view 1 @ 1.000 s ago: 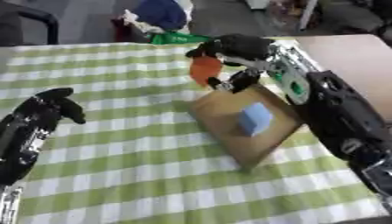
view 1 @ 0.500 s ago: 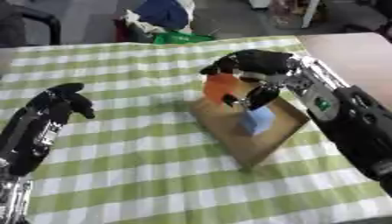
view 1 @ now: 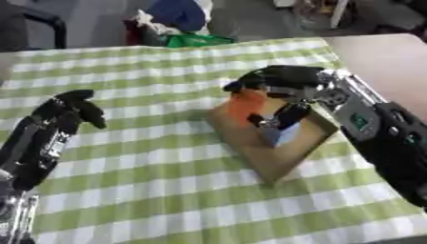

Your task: Pick up objects on the table and place them in the box.

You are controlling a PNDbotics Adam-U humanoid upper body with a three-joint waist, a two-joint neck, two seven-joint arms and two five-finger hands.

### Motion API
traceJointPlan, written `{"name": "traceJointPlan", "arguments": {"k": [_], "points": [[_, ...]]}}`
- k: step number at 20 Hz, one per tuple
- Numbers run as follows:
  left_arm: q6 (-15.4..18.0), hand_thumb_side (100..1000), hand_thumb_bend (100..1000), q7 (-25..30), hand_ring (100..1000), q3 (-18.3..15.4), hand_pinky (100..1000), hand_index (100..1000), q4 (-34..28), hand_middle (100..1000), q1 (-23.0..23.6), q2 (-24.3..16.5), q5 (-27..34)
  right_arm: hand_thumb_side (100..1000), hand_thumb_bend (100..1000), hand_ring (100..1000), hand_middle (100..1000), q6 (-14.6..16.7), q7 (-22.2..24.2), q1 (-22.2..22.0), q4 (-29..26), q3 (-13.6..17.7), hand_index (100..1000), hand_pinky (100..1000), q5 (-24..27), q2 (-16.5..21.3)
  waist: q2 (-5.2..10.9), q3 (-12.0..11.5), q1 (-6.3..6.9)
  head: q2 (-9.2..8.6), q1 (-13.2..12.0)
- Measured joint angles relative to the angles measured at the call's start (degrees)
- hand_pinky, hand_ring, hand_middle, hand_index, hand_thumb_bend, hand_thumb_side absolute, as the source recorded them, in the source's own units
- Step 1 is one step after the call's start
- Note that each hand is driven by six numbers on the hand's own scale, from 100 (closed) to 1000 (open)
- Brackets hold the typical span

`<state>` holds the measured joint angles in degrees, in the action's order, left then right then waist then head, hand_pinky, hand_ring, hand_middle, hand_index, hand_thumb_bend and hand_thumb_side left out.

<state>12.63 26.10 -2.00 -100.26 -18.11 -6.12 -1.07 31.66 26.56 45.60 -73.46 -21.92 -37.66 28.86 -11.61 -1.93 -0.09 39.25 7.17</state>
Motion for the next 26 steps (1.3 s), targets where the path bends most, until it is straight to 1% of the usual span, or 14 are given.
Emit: {"name": "traceJointPlan", "arguments": {"k": [1, 2, 3, 7, 9, 10, 11, 12, 15, 18, 20, 21, 22, 26], "points": [[0.00, 703, 187, 0.00, 560, 0.00, 699, 837, -0.03, 588, 0.00, 0.00, 0.00, 188, 100, 837, 807, 0.05, -0.35, -0.24, 0.61, 0.02, 1000, 871, -0.65, -0.27, -0.01, -0.01, 0.01, 0.00, -0.01], [0.00, 703, 187, 0.00, 560, 0.00, 699, 837, -0.09, 588, 0.00, 0.00, 0.00, 216, 100, 845, 859, 0.16, -0.77, -0.36, 1.25, 0.03, 1000, 877, -1.27, -0.49, -0.05, 0.00, 0.03, -0.01, -0.02], [0.00, 703, 187, 0.00, 560, 0.00, 699, 837, -0.11, 588, 0.00, 0.00, 0.00, 216, 100, 845, 859, 0.28, -1.32, -0.47, 1.85, 0.08, 1000, 877, -1.94, -0.72, -0.08, 0.03, 0.05, -0.02, -0.05], [-0.01, 704, 187, 0.01, 560, 0.00, 699, 837, -0.12, 589, 0.00, 0.00, 0.00, 259, 100, 856, 926, 0.99, -4.33, -0.88, 3.79, 0.49, 1000, 885, -4.20, -1.48, -0.40, 0.22, 0.28, -0.03, -0.15], [-0.01, 703, 187, 0.01, 560, 0.00, 699, 837, -0.12, 589, 0.00, 0.01, 0.00, 366, 100, 866, 961, 1.39, -5.96, -1.30, 4.40, 0.62, 1000, 890, -5.17, -1.76, -0.41, 0.43, 0.38, -0.03, -0.16], [-0.01, 704, 187, 0.01, 560, 0.00, 699, 838, -0.12, 589, -0.01, 0.01, 0.00, 407, 100, 869, 970, 1.58, -6.67, -1.43, 4.68, 0.69, 1000, 891, -5.67, -1.83, -0.41, 0.52, 0.41, -0.03, -0.16], [-0.01, 704, 187, 0.01, 560, 0.00, 699, 838, -0.12, 589, -0.01, 0.01, 0.00, 407, 100, 869, 970, 1.78, -7.28, -1.54, 4.89, 0.73, 1000, 891, -6.09, -1.83, -0.41, 0.54, 0.46, -0.03, -0.17], [-0.01, 703, 186, 0.01, 560, 0.00, 699, 837, -0.12, 589, -0.01, 0.01, 0.00, 467, 100, 873, 982, 1.96, -7.76, -1.69, 4.95, 0.74, 1000, 893, -6.39, -1.83, -0.41, 0.61, 0.52, -0.03, -0.18], [0.00, 702, 186, -0.01, 560, 0.00, 698, 837, -0.12, 589, -0.01, 0.01, 0.00, 432, 100, 870, 978, 2.39, -8.88, -1.85, 4.83, 0.82, 1000, 892, -6.87, -1.79, -0.40, 0.96, 0.72, -0.03, -0.26], [0.00, 700, 182, -0.12, 560, -0.03, 698, 837, -0.12, 589, 0.00, 0.01, 0.00, 328, 100, 861, 935, 2.04, -10.03, -2.42, 2.83, 1.27, 1000, 895, -5.08, -0.89, -0.35, 1.51, 0.68, -0.02, -0.54], [-0.03, 699, 175, -0.36, 559, -0.12, 696, 836, -0.12, 588, 0.02, 0.01, -0.03, 240, 100, 846, 912, 1.09, -10.49, -3.05, -0.21, 1.89, 1000, 889, -1.87, 0.66, -0.17, 1.74, 0.67, 0.00, -0.79], [-0.06, 699, 174, -0.55, 559, -0.23, 696, 836, -0.12, 588, 0.06, 0.01, -0.10, 223, 100, 843, 908, 0.43, -10.67, -3.43, -2.29, 2.34, 1000, 888, 0.17, 1.54, 0.00, 1.90, 0.62, 0.00, -0.99], [-0.13, 699, 171, -0.71, 559, -0.35, 696, 836, -0.12, 588, 0.09, 0.01, -0.21, 144, 100, 835, 896, -0.40, -10.90, -3.96, -4.64, 2.90, 1000, 885, 2.42, 2.55, 0.11, 2.02, 0.56, 0.00, -1.19], [-0.46, 701, 171, -1.55, 560, -0.62, 695, 836, -0.12, 589, 0.54, 0.00, -0.56, 119, 100, 810, 852, -4.70, -12.61, -8.27, -16.12, 6.25, 1000, 884, 12.51, 6.61, 0.15, 2.84, 0.40, 0.00, -2.89]]}}
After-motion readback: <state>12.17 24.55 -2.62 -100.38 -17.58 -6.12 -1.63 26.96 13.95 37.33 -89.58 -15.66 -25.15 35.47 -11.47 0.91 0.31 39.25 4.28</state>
